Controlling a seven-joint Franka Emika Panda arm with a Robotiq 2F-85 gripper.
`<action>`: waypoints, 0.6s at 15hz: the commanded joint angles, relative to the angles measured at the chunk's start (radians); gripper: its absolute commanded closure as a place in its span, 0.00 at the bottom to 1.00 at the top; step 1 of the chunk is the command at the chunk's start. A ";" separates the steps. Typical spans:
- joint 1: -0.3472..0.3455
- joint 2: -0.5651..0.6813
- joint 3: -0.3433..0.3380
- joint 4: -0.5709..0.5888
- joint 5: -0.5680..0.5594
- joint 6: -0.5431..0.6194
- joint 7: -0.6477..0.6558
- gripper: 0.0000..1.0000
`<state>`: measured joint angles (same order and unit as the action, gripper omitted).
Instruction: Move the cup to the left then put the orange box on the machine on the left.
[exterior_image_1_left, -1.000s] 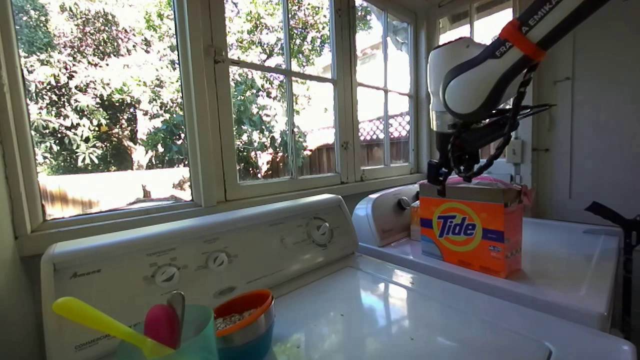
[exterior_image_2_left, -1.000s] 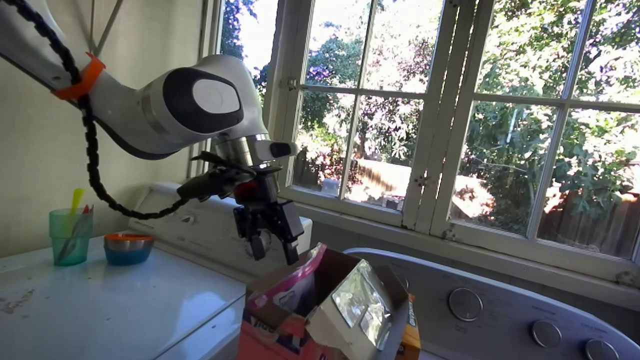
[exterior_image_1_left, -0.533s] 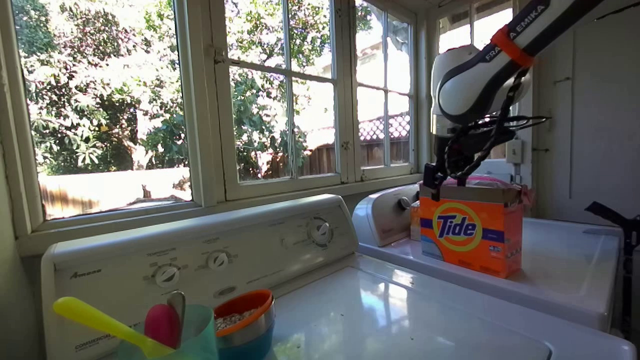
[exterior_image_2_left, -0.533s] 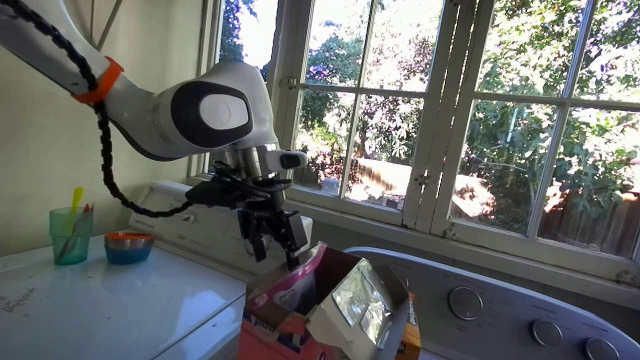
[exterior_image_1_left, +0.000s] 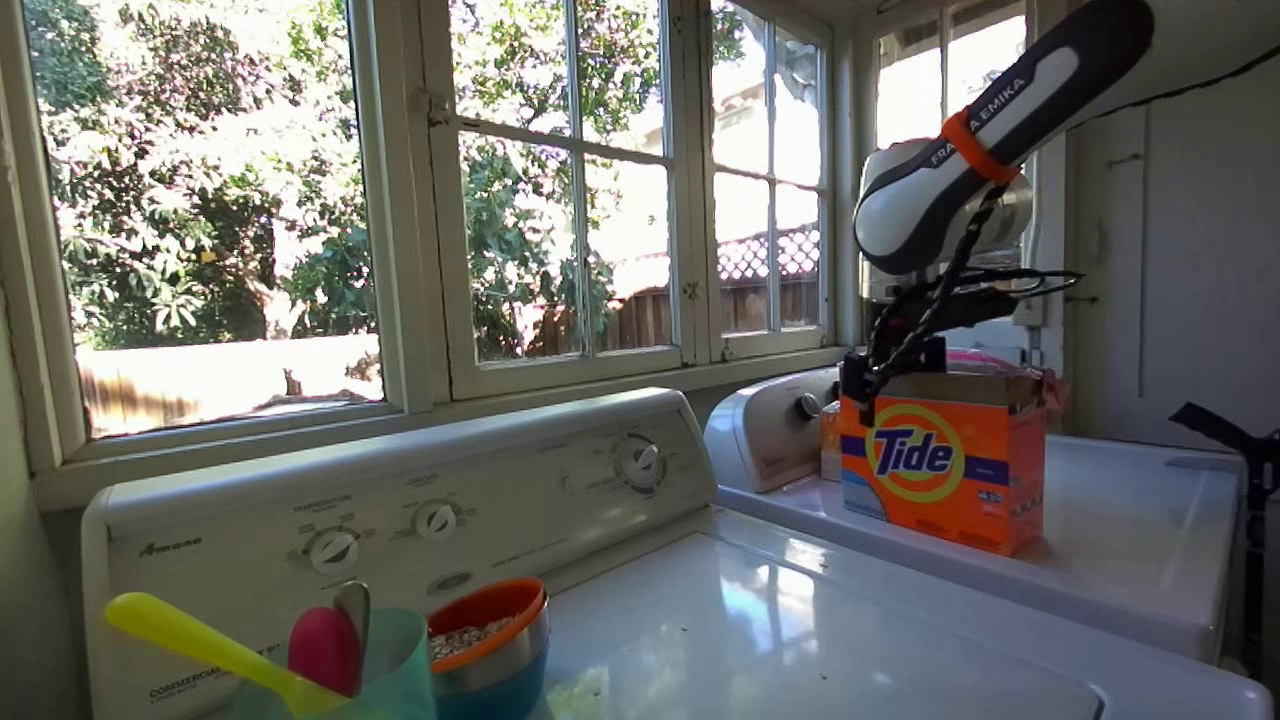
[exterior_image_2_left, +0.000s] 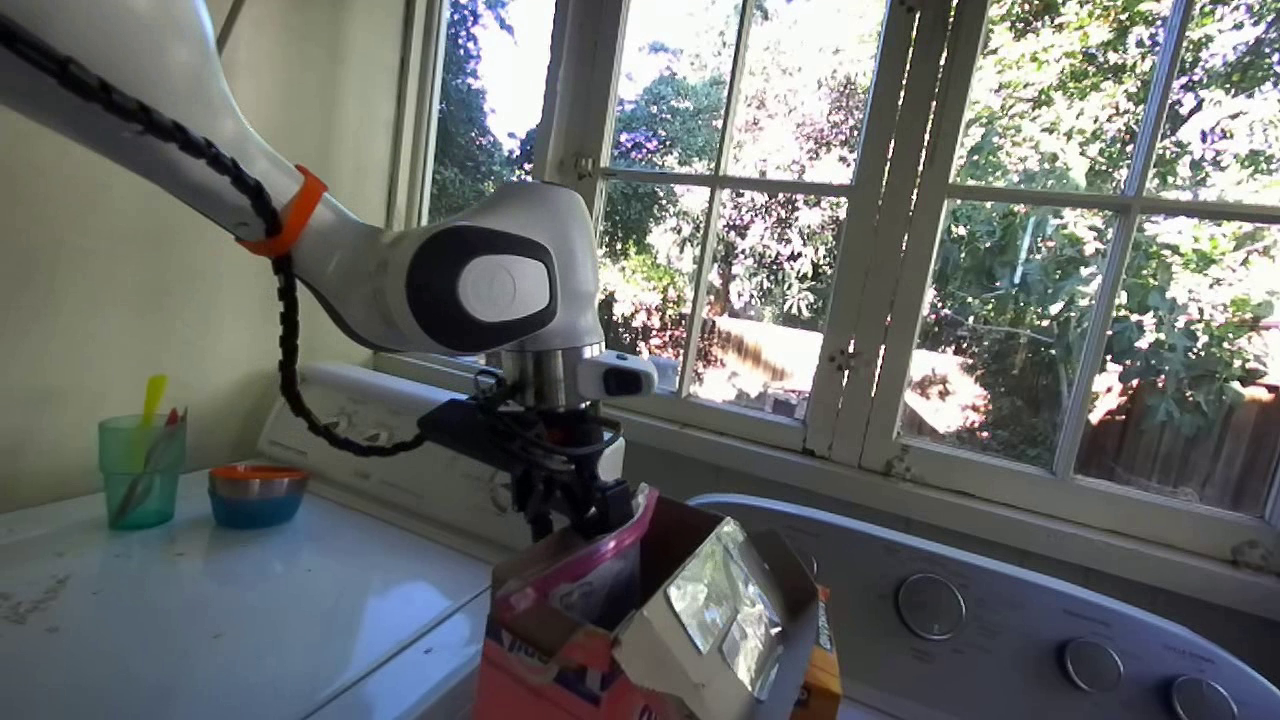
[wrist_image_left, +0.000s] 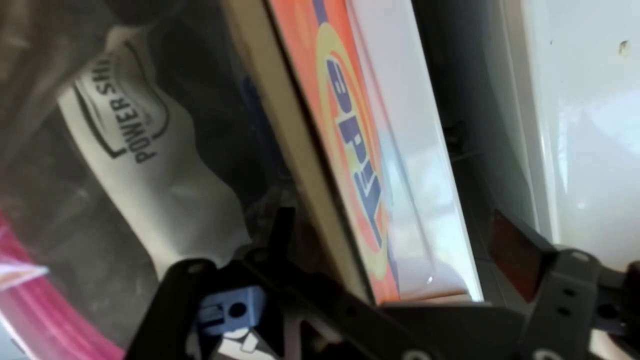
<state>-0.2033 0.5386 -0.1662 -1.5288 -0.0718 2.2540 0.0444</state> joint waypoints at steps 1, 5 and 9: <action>-0.018 0.042 0.011 0.088 0.042 -0.108 -0.005 0.34; -0.024 0.034 0.009 0.106 0.048 -0.152 -0.003 0.67; -0.027 0.037 0.008 0.127 0.053 -0.174 0.006 0.96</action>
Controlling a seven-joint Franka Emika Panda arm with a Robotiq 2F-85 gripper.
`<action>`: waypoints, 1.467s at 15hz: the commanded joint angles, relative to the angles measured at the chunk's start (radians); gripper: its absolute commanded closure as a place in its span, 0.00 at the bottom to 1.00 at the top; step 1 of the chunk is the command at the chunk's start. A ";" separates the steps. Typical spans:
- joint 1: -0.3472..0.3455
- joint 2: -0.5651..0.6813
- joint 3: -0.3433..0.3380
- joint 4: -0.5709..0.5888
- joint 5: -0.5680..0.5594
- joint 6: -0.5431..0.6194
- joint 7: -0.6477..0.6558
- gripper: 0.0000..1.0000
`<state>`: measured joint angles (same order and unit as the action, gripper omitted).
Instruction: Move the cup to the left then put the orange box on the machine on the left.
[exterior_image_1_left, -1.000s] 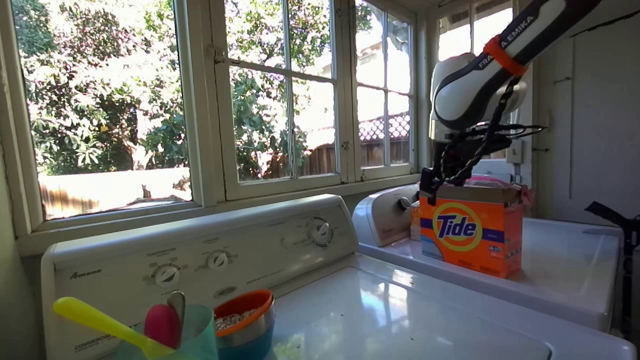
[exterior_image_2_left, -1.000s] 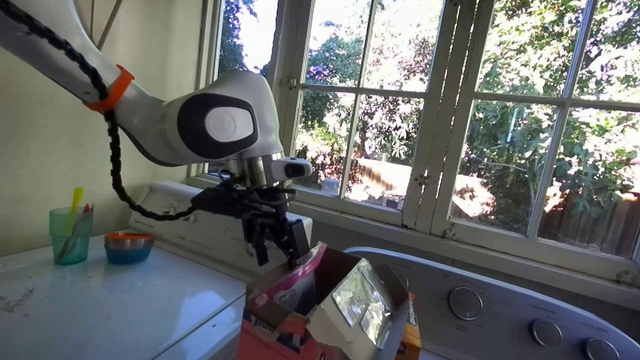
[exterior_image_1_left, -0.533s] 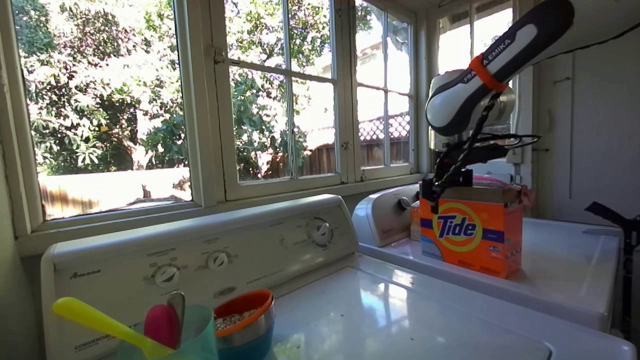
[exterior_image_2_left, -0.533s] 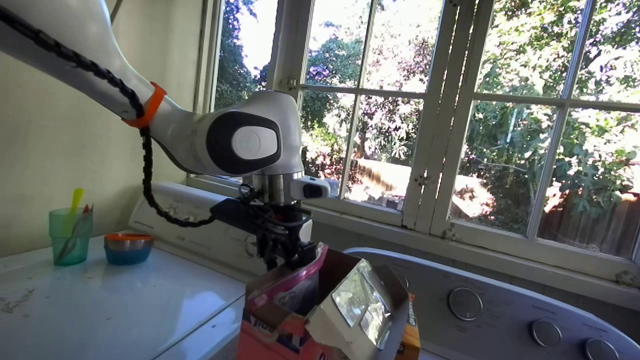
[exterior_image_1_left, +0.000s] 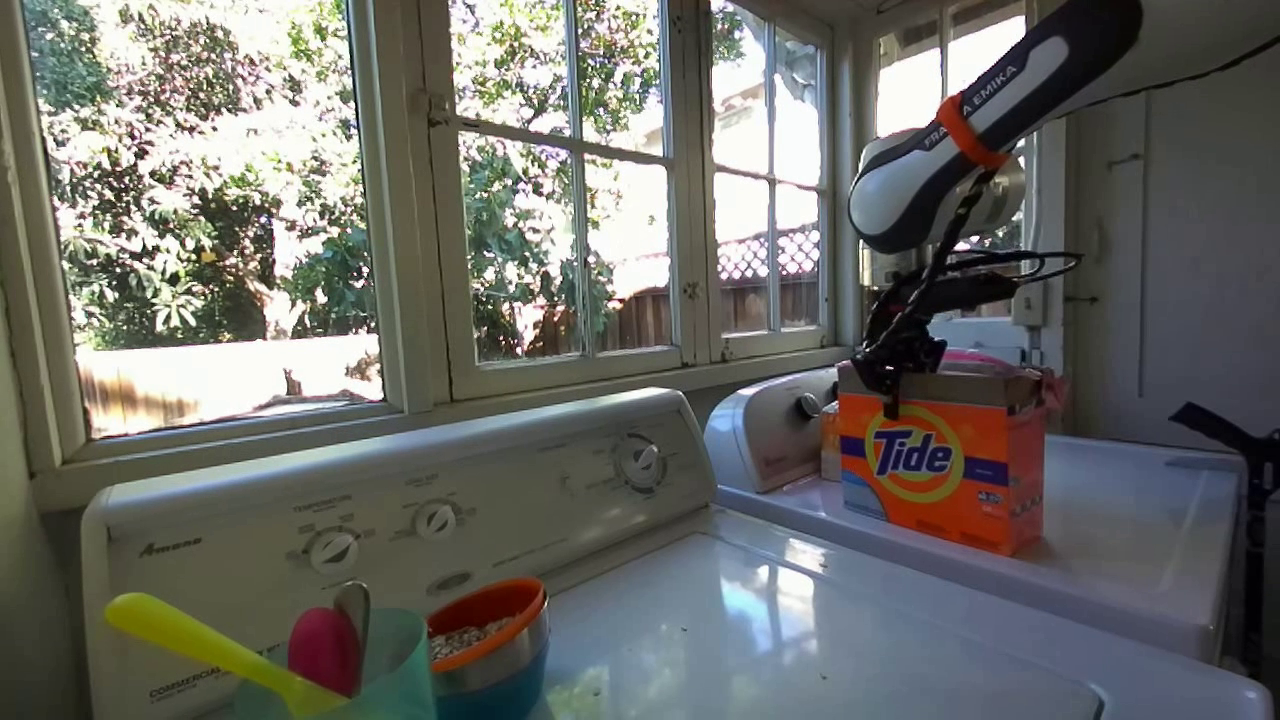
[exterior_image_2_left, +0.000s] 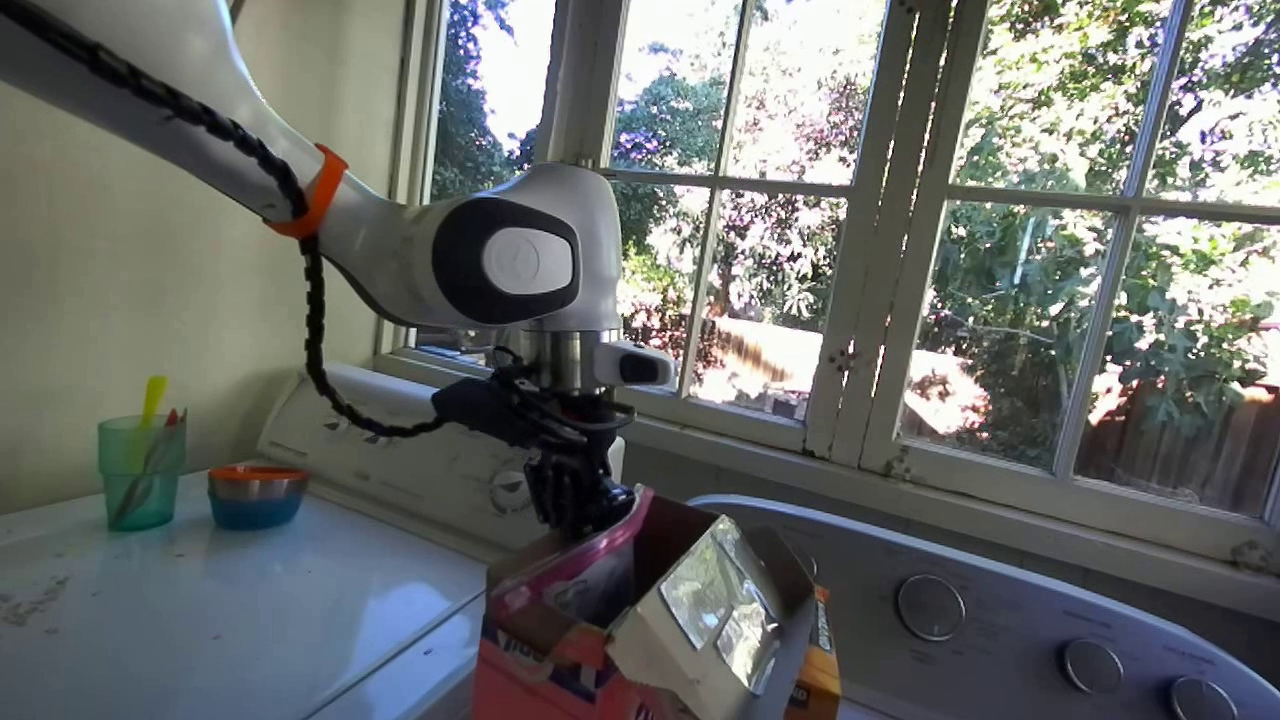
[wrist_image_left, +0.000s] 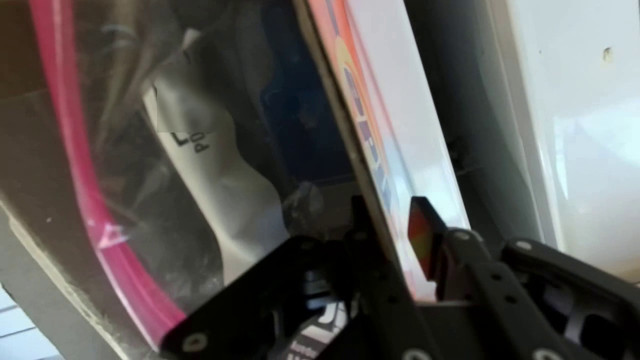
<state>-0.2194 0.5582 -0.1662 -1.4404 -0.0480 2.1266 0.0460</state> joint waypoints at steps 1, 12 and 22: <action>-0.012 0.020 0.008 0.044 0.029 -0.053 0.006 1.00; -0.062 -0.008 0.012 0.042 0.031 -0.017 -0.094 0.99; -0.091 -0.101 0.061 0.039 0.064 0.044 -0.344 0.99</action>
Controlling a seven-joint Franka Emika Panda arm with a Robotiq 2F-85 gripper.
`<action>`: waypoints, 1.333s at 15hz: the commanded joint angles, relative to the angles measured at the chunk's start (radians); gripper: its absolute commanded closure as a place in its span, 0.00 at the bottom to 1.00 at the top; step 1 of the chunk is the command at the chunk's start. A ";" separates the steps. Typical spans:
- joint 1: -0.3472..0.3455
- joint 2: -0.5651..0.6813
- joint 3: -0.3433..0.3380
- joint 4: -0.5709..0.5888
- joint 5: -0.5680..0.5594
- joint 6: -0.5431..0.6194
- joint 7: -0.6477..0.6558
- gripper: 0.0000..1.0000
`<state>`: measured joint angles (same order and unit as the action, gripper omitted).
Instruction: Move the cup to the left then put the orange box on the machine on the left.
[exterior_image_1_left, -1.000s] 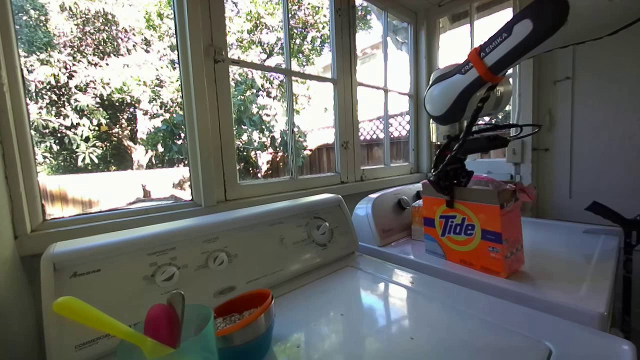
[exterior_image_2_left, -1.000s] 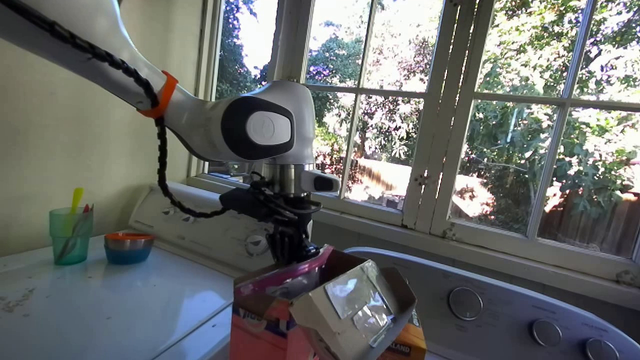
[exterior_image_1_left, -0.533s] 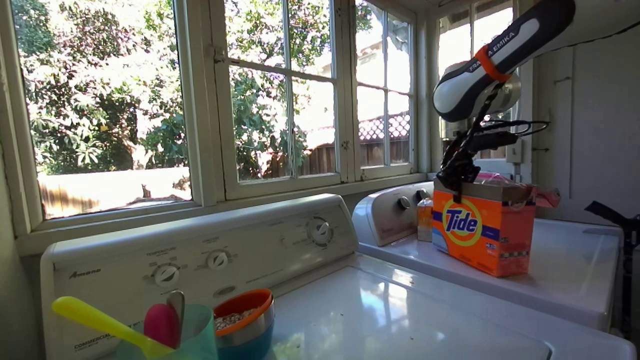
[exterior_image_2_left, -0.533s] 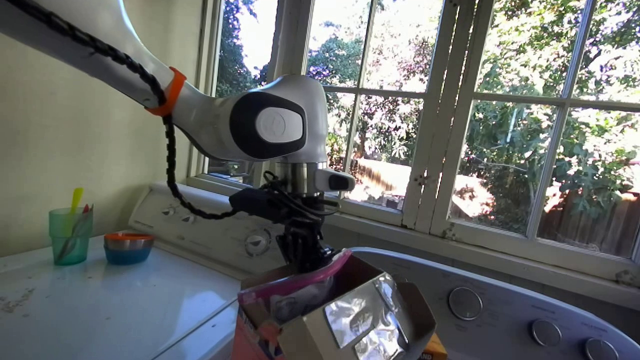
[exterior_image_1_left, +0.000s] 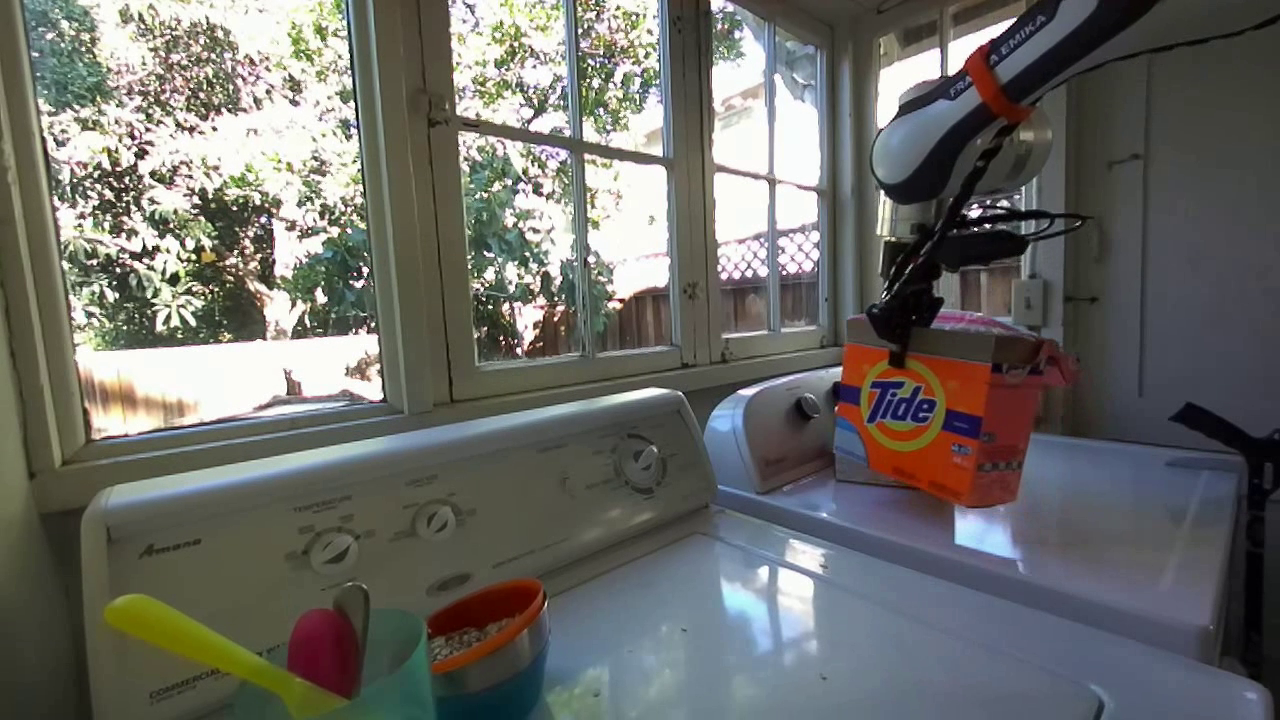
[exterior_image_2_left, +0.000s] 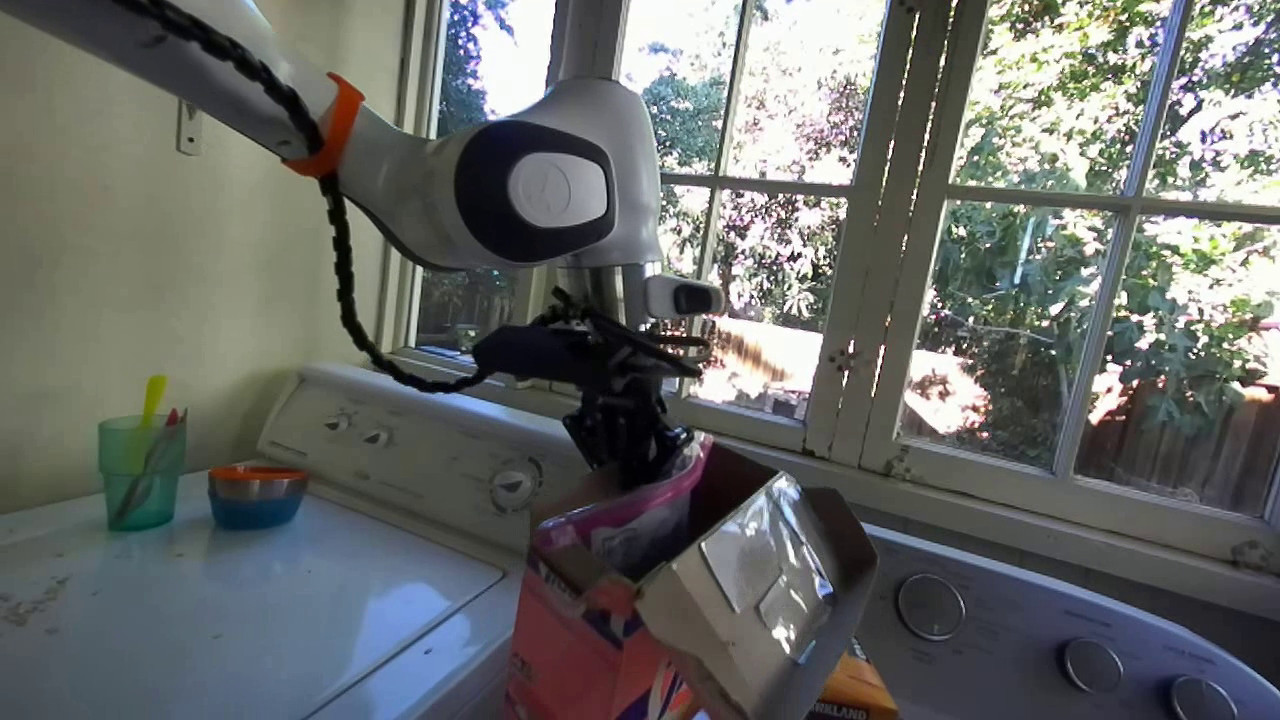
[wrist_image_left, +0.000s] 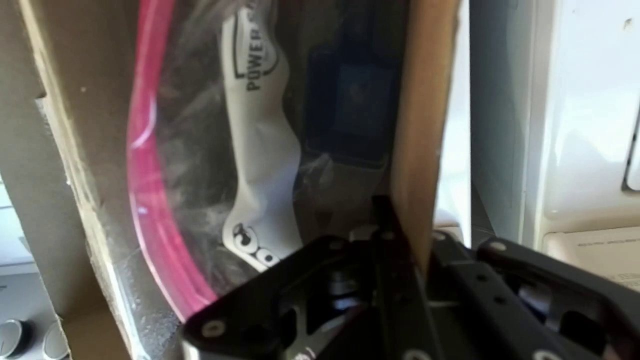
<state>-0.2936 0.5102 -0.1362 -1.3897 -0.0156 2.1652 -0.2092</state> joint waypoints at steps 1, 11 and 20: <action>-0.013 -0.069 0.040 -0.017 0.039 -0.008 -0.110 0.99; 0.153 -0.204 0.095 -0.016 0.000 -0.249 0.003 0.99; 0.199 -0.227 0.112 -0.183 -0.190 -0.027 -0.279 0.99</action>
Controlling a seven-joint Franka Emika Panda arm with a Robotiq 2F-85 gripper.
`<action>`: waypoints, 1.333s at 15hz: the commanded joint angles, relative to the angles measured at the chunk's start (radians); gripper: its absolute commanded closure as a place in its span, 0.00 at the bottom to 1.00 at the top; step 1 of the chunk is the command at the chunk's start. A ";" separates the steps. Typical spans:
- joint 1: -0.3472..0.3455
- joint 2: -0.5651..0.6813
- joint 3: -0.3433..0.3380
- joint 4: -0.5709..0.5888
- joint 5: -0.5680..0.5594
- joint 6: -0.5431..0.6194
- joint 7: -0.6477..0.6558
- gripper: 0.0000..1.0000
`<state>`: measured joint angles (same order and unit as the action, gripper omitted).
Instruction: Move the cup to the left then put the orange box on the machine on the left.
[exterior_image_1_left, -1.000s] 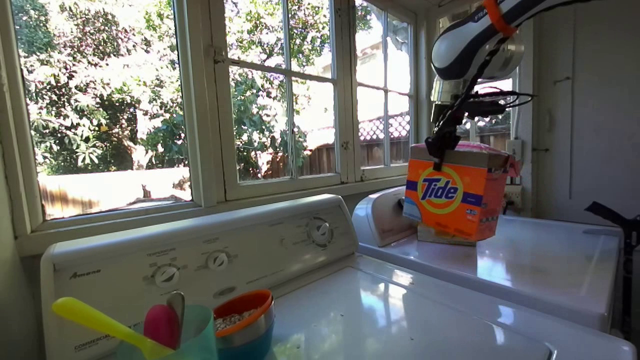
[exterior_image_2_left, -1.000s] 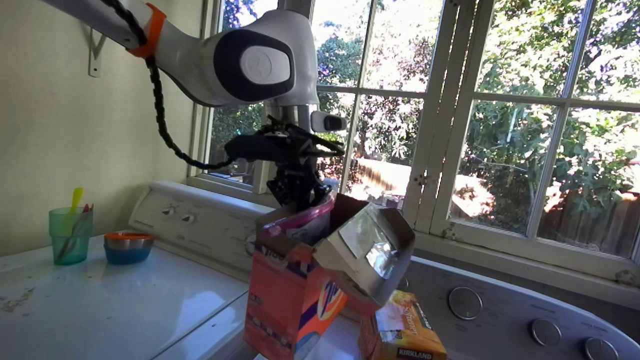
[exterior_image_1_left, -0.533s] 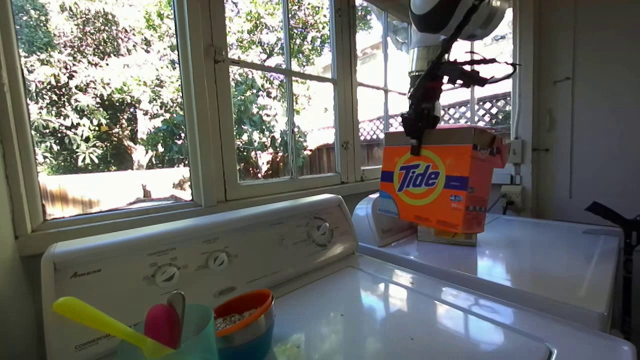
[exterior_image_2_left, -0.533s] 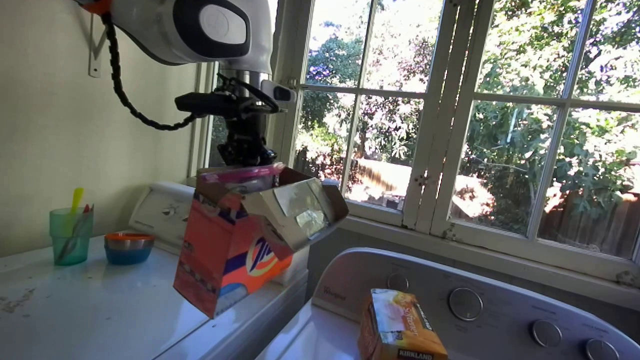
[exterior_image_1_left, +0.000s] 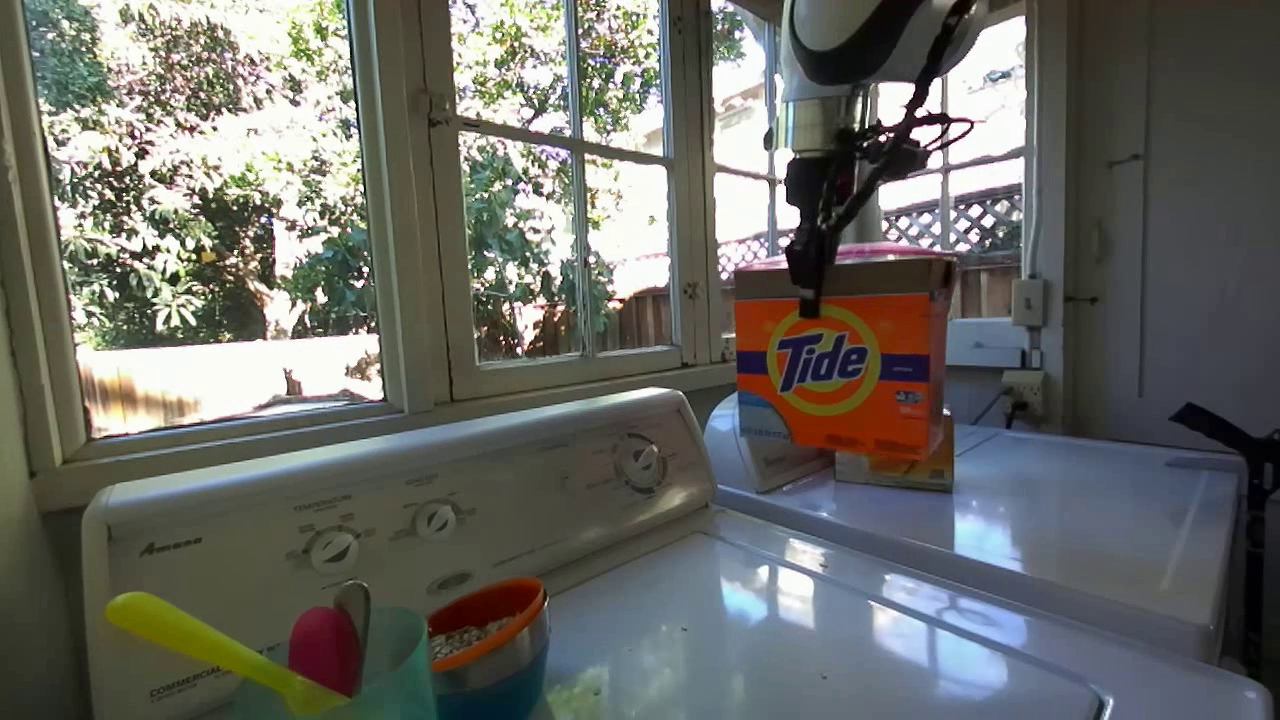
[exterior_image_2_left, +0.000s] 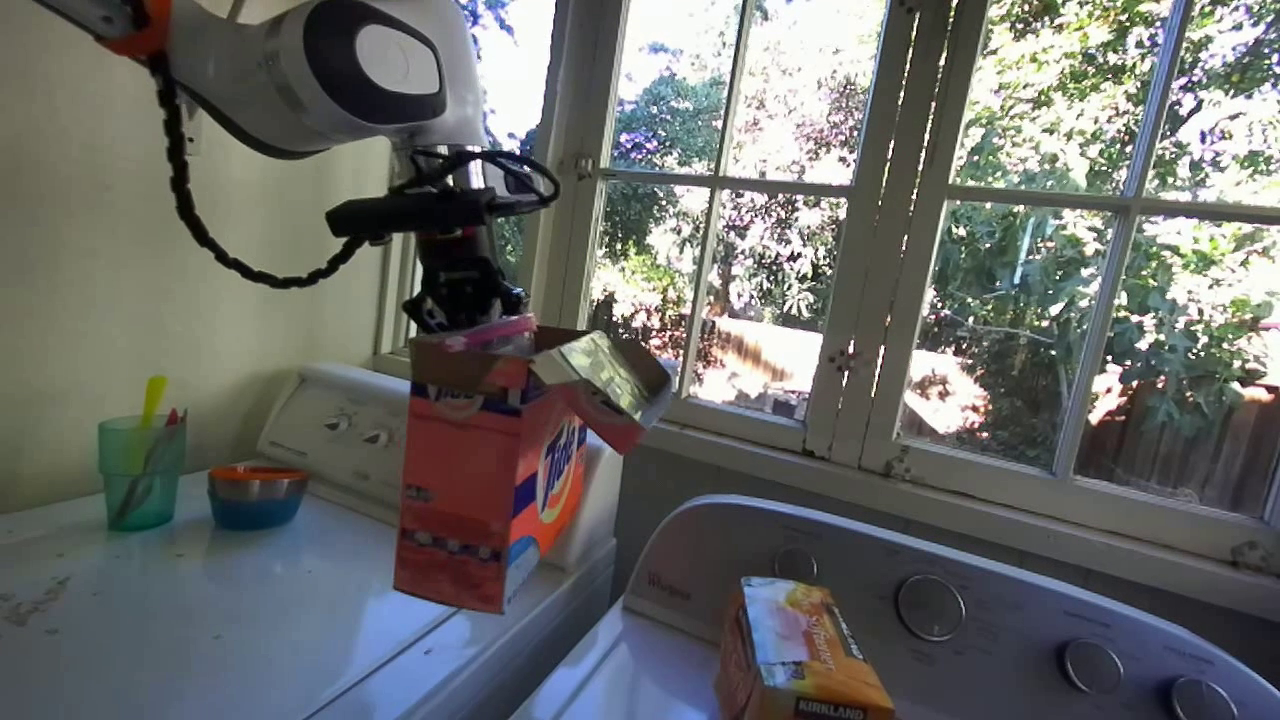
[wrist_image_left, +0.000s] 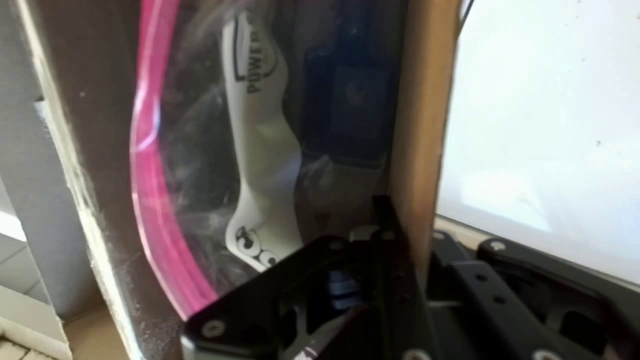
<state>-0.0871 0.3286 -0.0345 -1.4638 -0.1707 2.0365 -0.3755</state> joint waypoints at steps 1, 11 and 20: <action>-0.009 -0.054 0.013 -0.140 -0.041 0.137 -0.154 0.99; 0.005 -0.134 0.029 -0.337 -0.049 0.304 -0.347 0.96; 0.006 -0.068 0.065 -0.419 -0.102 0.676 -0.609 0.99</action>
<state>-0.0766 0.2587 0.0207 -1.8565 -0.2485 2.5889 -0.9045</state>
